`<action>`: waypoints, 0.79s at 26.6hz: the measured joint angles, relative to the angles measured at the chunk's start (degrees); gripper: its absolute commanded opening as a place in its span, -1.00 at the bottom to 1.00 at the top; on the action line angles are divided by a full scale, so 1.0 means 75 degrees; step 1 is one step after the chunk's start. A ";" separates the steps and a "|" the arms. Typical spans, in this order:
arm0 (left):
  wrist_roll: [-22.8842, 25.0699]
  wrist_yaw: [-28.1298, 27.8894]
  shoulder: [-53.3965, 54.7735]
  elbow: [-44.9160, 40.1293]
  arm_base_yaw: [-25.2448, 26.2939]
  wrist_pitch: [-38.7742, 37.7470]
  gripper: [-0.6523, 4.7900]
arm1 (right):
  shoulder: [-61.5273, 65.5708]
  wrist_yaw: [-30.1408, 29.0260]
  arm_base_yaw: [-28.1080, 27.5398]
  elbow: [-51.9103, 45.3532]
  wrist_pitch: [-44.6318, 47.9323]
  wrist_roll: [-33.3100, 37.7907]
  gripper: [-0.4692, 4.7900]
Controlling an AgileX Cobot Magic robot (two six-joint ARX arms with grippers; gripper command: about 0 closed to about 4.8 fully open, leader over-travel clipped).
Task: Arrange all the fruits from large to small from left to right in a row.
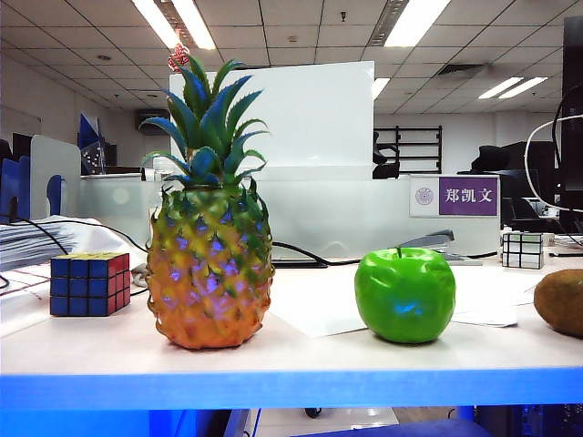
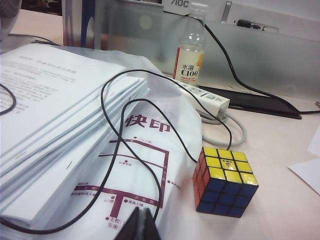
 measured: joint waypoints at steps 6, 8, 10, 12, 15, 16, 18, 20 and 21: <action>0.0003 0.0000 0.0000 0.0000 0.0000 0.0000 -0.78 | 0.0000 -0.0265 0.0015 -0.0420 0.0420 0.0536 -0.82; 0.0003 0.0000 0.0000 0.0000 0.0000 0.0000 -0.78 | 0.0000 -0.0265 0.0015 -0.0507 0.0460 0.0702 -0.82; 0.0003 0.0000 0.0000 0.0000 0.0003 0.0000 -0.78 | 0.0000 -0.0265 0.0012 -0.0592 0.0530 0.0796 -0.82; 0.0003 0.0000 0.0000 0.0000 0.0000 0.0000 -0.78 | 0.0000 -0.0271 0.0015 -0.0699 0.0667 0.0842 -0.82; 0.0003 0.0000 0.0000 0.0000 0.0000 0.0000 -0.78 | 0.0000 -0.0274 0.0015 -0.0761 0.0766 0.0883 -0.82; 0.0003 0.0000 0.0000 0.0000 0.0000 0.0003 -0.78 | 0.0000 -0.0274 0.0015 -0.0761 0.0807 0.0892 -0.82; 0.0003 0.0000 0.0000 0.0000 0.0000 0.0000 -0.78 | 0.0000 -0.0274 0.0015 -0.0761 0.0836 0.0903 -0.82; 0.0003 0.0000 0.0000 0.0000 0.0000 0.0000 -0.78 | 0.0000 -0.0274 0.0015 -0.0761 0.0839 0.0906 -0.82; 0.0003 0.0000 0.0000 0.0000 0.0000 0.0003 -0.78 | 0.0000 -0.0271 0.0015 -0.0761 0.0839 0.0906 -0.82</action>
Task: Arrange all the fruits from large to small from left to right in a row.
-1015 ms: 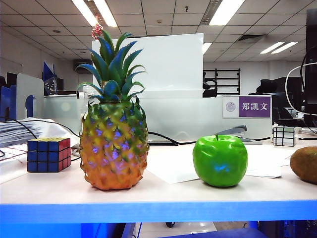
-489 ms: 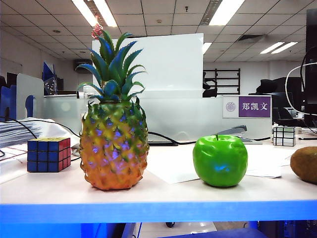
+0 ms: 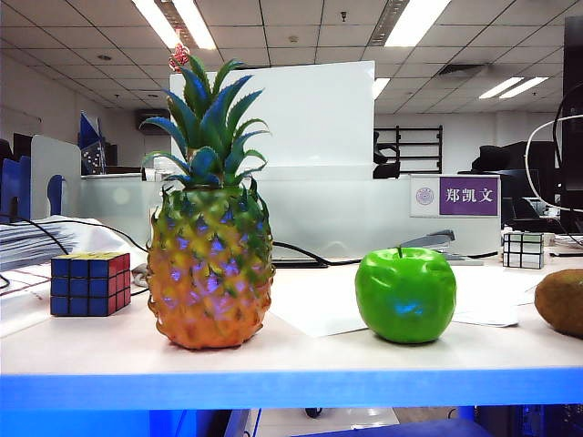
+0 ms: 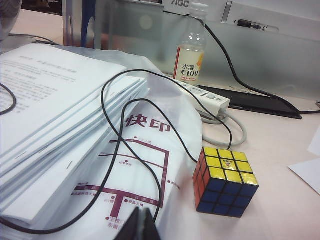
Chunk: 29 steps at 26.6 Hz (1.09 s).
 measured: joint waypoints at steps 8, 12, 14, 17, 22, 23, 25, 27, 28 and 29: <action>0.0000 0.0000 0.0000 0.0000 0.0000 -0.0003 -0.78 | 0.0000 -0.0003 0.0070 0.0000 0.0000 0.0029 -0.82; 0.0000 0.0000 0.0000 0.0000 0.0000 -0.0003 -0.78 | 0.0000 -0.0003 0.0332 0.0000 0.0003 0.0023 -0.82; 0.0000 0.0000 0.0000 0.0000 0.0003 -0.0003 -0.78 | 0.0000 -0.0003 0.0460 0.0000 0.0003 0.0000 -0.82; 0.0000 0.0000 0.0000 0.0000 0.0000 -0.0003 -0.78 | 0.0000 -0.0006 0.0530 0.0000 0.0003 -0.0073 -0.82; 0.0000 0.0000 0.0000 0.0000 0.0003 -0.0003 -0.78 | 0.0000 -0.0006 0.0527 0.0000 0.0003 -0.0090 -0.82; 0.0000 0.0000 0.0000 0.0000 0.0003 -0.0003 -0.78 | -0.0003 -0.0006 0.0530 0.0000 0.0003 -0.0082 -0.82; 0.0000 0.0000 0.0000 0.0000 0.0003 -0.0003 -0.78 | 0.0000 -0.0006 0.0527 0.0000 0.0003 -0.0073 -0.82; 0.0000 0.0000 0.0000 0.0000 0.0003 -0.0003 -0.78 | 0.0000 -0.0006 0.0527 0.0000 0.0000 -0.0070 -0.82; 0.0000 0.0000 0.0000 0.0000 0.0003 -0.0003 -0.78 | 0.0000 -0.0006 0.0527 0.0000 0.0000 -0.0070 -0.82; 0.0000 0.0000 0.0000 0.0000 0.0003 -0.0003 -0.78 | 0.0000 -0.0006 0.0527 0.0000 0.0003 -0.0070 -0.82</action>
